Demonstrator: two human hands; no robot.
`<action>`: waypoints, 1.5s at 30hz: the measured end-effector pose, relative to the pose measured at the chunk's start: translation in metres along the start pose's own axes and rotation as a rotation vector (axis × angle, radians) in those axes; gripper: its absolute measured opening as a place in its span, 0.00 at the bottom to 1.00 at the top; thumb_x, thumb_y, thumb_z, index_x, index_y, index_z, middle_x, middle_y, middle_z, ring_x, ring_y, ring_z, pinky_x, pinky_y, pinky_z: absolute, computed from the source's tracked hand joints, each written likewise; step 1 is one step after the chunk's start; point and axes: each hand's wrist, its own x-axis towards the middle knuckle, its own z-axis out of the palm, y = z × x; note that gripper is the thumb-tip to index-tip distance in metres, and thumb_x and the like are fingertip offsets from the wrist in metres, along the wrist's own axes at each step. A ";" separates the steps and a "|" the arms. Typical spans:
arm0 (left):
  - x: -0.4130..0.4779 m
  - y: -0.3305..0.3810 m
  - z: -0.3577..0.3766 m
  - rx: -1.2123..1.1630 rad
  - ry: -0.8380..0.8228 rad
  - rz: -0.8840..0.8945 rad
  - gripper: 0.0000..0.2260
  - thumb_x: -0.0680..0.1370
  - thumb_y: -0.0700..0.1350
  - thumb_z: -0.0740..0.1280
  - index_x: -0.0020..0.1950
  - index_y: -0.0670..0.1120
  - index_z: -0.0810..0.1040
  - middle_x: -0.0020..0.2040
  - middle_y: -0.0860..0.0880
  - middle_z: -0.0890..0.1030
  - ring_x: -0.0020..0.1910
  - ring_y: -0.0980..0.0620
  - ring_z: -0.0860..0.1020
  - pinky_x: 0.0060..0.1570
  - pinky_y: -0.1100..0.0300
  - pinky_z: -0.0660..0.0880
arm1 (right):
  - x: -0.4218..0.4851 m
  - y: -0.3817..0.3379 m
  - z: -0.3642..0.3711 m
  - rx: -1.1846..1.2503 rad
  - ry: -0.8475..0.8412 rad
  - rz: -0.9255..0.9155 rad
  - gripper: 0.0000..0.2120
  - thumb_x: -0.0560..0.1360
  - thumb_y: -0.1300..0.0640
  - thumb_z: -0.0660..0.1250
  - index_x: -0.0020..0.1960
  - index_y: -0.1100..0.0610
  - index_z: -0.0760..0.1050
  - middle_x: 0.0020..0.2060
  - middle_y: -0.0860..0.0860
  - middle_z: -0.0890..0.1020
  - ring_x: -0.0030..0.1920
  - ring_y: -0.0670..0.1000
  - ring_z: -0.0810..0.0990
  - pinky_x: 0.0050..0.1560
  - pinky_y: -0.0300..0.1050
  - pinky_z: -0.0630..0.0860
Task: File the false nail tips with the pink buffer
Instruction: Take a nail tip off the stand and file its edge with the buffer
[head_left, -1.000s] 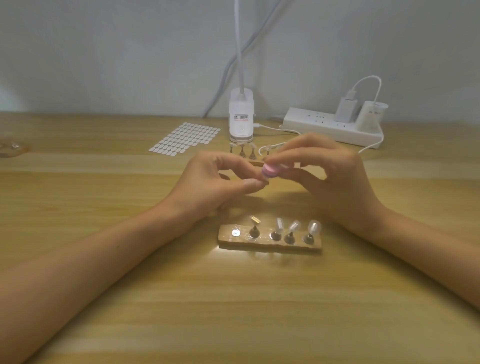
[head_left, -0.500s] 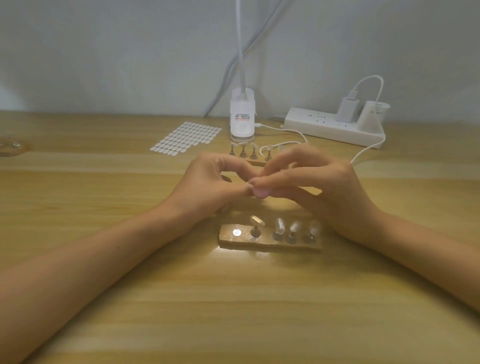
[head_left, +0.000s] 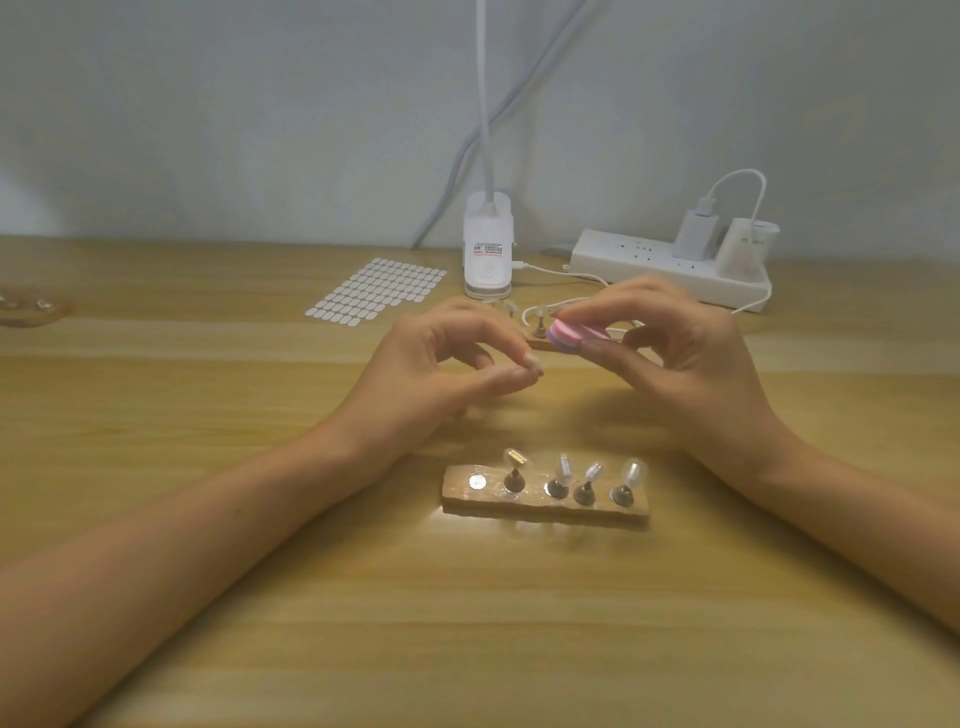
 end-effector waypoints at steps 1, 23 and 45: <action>0.000 0.000 0.000 -0.003 -0.006 0.003 0.03 0.72 0.40 0.77 0.42 0.46 0.85 0.48 0.48 0.84 0.42 0.58 0.80 0.42 0.69 0.74 | -0.001 0.000 0.000 -0.006 -0.009 -0.005 0.05 0.77 0.56 0.73 0.52 0.51 0.85 0.48 0.45 0.85 0.51 0.54 0.82 0.44 0.55 0.77; 0.002 0.000 0.007 0.004 -0.071 0.019 0.04 0.75 0.36 0.74 0.46 0.44 0.84 0.45 0.50 0.86 0.34 0.51 0.85 0.33 0.67 0.76 | -0.001 -0.005 0.002 -0.144 -0.087 -0.162 0.07 0.77 0.58 0.72 0.55 0.56 0.83 0.49 0.53 0.82 0.50 0.53 0.81 0.41 0.51 0.77; 0.001 -0.001 0.007 0.010 0.028 -0.069 0.05 0.72 0.46 0.78 0.37 0.51 0.85 0.33 0.56 0.83 0.24 0.61 0.68 0.28 0.72 0.64 | 0.000 -0.013 0.008 -0.231 -0.132 -0.276 0.08 0.75 0.61 0.73 0.54 0.59 0.85 0.48 0.55 0.83 0.48 0.52 0.82 0.51 0.41 0.76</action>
